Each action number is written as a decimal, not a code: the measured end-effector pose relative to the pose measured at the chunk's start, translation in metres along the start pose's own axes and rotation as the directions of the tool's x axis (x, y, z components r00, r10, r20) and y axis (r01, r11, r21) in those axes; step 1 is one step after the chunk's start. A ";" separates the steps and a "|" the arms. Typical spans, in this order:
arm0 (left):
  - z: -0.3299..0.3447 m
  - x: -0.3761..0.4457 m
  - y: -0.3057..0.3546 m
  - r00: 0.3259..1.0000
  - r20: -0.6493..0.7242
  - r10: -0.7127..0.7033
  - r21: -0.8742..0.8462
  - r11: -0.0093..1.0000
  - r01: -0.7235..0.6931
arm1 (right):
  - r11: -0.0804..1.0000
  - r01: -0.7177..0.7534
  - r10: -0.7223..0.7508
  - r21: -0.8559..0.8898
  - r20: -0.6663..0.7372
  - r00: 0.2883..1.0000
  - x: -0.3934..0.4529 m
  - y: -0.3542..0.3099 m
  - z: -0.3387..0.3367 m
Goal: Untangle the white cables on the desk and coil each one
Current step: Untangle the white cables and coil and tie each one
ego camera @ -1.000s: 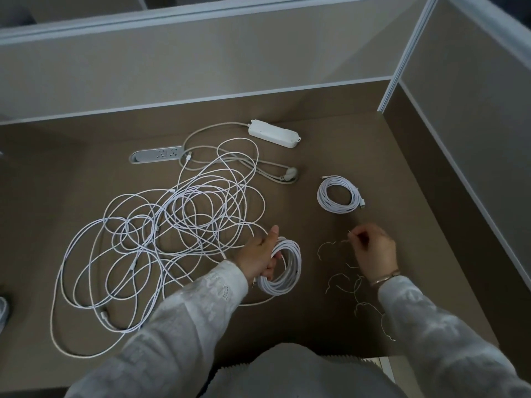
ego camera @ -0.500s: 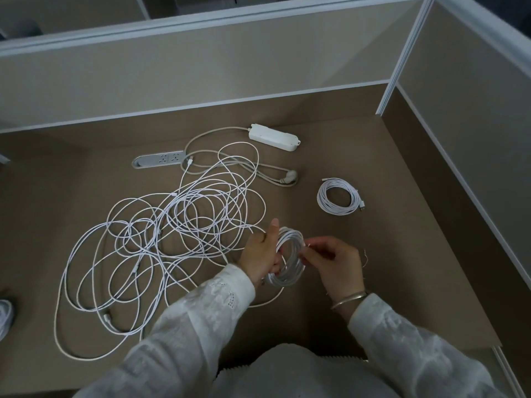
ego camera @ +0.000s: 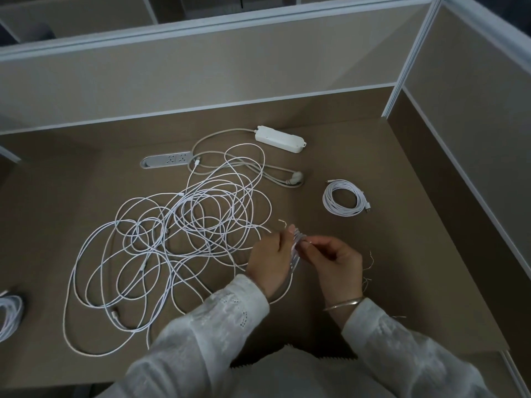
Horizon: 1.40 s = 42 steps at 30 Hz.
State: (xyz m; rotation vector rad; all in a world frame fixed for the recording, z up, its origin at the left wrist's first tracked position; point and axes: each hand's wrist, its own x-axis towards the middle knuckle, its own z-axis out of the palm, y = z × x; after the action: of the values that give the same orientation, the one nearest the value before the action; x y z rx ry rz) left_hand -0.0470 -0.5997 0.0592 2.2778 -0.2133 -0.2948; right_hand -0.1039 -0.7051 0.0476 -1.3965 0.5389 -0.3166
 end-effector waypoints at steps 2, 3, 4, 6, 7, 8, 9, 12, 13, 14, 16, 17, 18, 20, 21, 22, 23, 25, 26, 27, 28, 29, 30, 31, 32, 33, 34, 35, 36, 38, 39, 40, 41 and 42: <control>0.001 -0.003 -0.002 0.999 -0.043 0.030 -0.029 0.999 -0.032 | 0.999 0.026 -0.026 -0.028 0.012 1.000 0.001 0.000 -0.002; 0.000 -0.004 -0.002 0.997 -0.059 0.044 -0.029 0.999 -0.046 | 0.997 0.051 -0.049 -0.060 0.025 0.998 0.002 0.000 -0.003; -0.001 -0.004 -0.002 0.996 -0.067 0.056 -0.023 0.998 -0.057 | 0.992 0.084 -0.080 -0.095 0.043 0.996 0.002 -0.002 -0.005; -0.002 -0.004 -0.004 0.996 -0.058 0.073 -0.018 0.997 -0.074 | 0.967 0.184 -0.169 -0.178 0.093 0.981 0.004 -0.006 -0.008; -0.004 -0.003 -0.005 0.995 -0.042 0.088 -0.015 0.996 -0.089 | 0.941 0.253 -0.228 -0.227 0.129 0.965 0.006 -0.009 -0.010; -0.007 -0.003 -0.004 0.994 -0.024 0.104 -0.011 0.994 -0.105 | 0.905 0.327 -0.288 -0.274 0.171 0.942 0.008 -0.013 -0.012; -0.009 -0.003 -0.003 0.992 -0.007 0.124 -0.003 0.992 -0.124 | 0.862 0.397 -0.341 -0.315 0.218 0.914 0.011 -0.017 -0.014; -0.016 -0.004 0.004 0.988 0.086 0.125 -0.014 0.992 -0.125 | 0.775 0.526 -0.404 -0.351 0.365 0.839 0.023 -0.030 -0.017; -0.018 -0.004 0.006 0.988 0.122 0.097 -0.035 0.995 -0.094 | 0.789 0.515 -0.376 -0.334 0.401 0.836 0.026 -0.035 -0.017; -0.020 -0.003 0.007 0.985 0.162 0.049 -0.083 0.996 -0.036 | 0.819 0.480 -0.330 -0.314 0.427 0.842 0.030 -0.038 -0.018; -0.025 -0.002 0.009 0.971 0.233 -0.051 -0.222 0.969 0.104 | 0.858 0.425 -0.258 -0.289 0.474 0.842 0.036 -0.043 -0.019; -0.028 -0.003 0.010 0.962 0.269 -0.052 -0.264 0.956 0.126 | 0.859 0.428 -0.247 -0.280 0.505 0.827 0.039 -0.044 -0.019; -0.029 -0.004 0.010 0.955 0.298 0.003 -0.253 0.964 0.076 | 0.855 0.443 -0.247 -0.269 0.539 0.805 0.041 -0.044 -0.019; -0.031 -0.008 0.010 0.925 0.354 0.136 -0.195 0.978 -0.069 | 0.854 0.451 -0.230 -0.260 0.589 0.775 0.043 -0.046 -0.017; -0.032 -0.010 0.011 0.914 0.362 0.182 -0.183 0.976 -0.122 | 0.858 0.443 -0.212 -0.260 0.607 0.766 0.044 -0.048 -0.016; -0.032 -0.010 0.010 0.909 0.359 0.210 -0.193 0.970 -0.148 | 0.862 0.437 -0.197 -0.258 0.624 0.756 0.045 -0.050 -0.016; -0.031 -0.010 0.008 0.908 0.352 0.226 -0.210 0.965 -0.159 | 0.863 0.439 -0.188 -0.252 0.645 0.740 0.045 -0.053 -0.016; -0.032 -0.010 0.008 0.908 0.347 0.236 -0.254 0.955 -0.151 | 0.881 0.410 -0.147 -0.236 0.688 0.711 0.045 -0.058 -0.015; -0.033 -0.010 0.008 0.905 0.353 0.237 -0.271 0.952 -0.143 | 0.900 0.366 -0.108 -0.236 0.694 0.712 0.046 -0.060 -0.015; -0.035 -0.010 0.009 0.903 0.354 0.244 -0.285 0.948 -0.144 | 0.918 0.310 -0.061 -0.245 0.688 0.723 0.047 -0.062 -0.016; -0.036 -0.011 0.010 0.902 0.354 0.246 -0.287 0.947 -0.145 | 0.927 0.264 -0.015 -0.265 0.679 0.734 0.048 -0.064 -0.017; -0.037 -0.011 0.010 0.904 0.352 0.243 -0.281 0.948 -0.146 | 0.926 0.240 0.021 -0.290 0.677 0.736 0.048 -0.066 -0.018; -0.038 -0.011 0.010 0.906 0.345 0.247 -0.267 0.951 -0.157 | 0.917 0.238 0.049 -0.321 0.680 0.731 0.049 -0.067 -0.019; -0.039 -0.010 0.009 0.907 0.335 0.257 -0.230 0.955 -0.186 | 0.908 0.237 0.074 -0.347 0.688 0.722 0.048 -0.068 -0.020; -0.040 -0.010 0.009 0.905 0.329 0.269 -0.184 0.958 -0.218 | 0.905 0.229 0.094 -0.360 0.693 0.715 0.046 -0.069 -0.020; -0.041 -0.009 0.008 0.903 0.325 0.280 -0.136 0.959 -0.248 | 0.905 0.217 0.108 -0.366 0.691 0.714 0.045 -0.070 -0.020; -0.041 -0.010 0.008 0.900 0.319 0.298 -0.095 0.955 -0.282 | 0.904 0.207 0.117 -0.374 0.682 0.722 0.045 -0.070 -0.020; -0.042 -0.010 0.008 0.895 0.316 0.315 -0.061 0.948 -0.312 | 0.900 0.196 0.131 -0.389 0.671 0.730 0.045 -0.070 -0.020; -0.042 -0.011 0.009 0.891 0.313 0.328 -0.035 0.942 -0.334 | 0.895 0.187 0.148 -0.406 0.664 0.733 0.045 -0.070 -0.020; -0.042 -0.013 0.009 0.893 0.305 0.330 0.032 0.934 -0.356 | 0.880 0.187 0.176 -0.437 0.665 0.726 0.045 -0.069 -0.021; -0.041 -0.013 0.009 0.896 0.303 0.325 0.061 0.931 -0.359 | 0.876 0.192 0.178 -0.443 0.665 0.725 0.045 -0.069 -0.021; -0.041 -0.013 0.009 0.898 0.306 0.317 0.075 0.932 -0.354 | 0.879 0.192 0.171 -0.437 0.665 0.727 0.044 -0.069 -0.021; -0.041 -0.013 0.008 0.898 0.315 0.307 0.074 0.935 -0.346 | 0.890 0.183 0.163 -0.419 0.664 0.730 0.043 -0.068 -0.021; -0.041 -0.013 0.007 0.896 0.323 0.306 0.063 0.937 -0.343 | 0.903 0.168 0.154 -0.396 0.663 0.732 0.042 -0.066 -0.021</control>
State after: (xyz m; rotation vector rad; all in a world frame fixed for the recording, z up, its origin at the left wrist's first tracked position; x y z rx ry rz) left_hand -0.0482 -0.5720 0.0929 2.2540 -0.7857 -0.4707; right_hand -0.0732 -0.7554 0.1034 -1.8160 -0.0326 0.3537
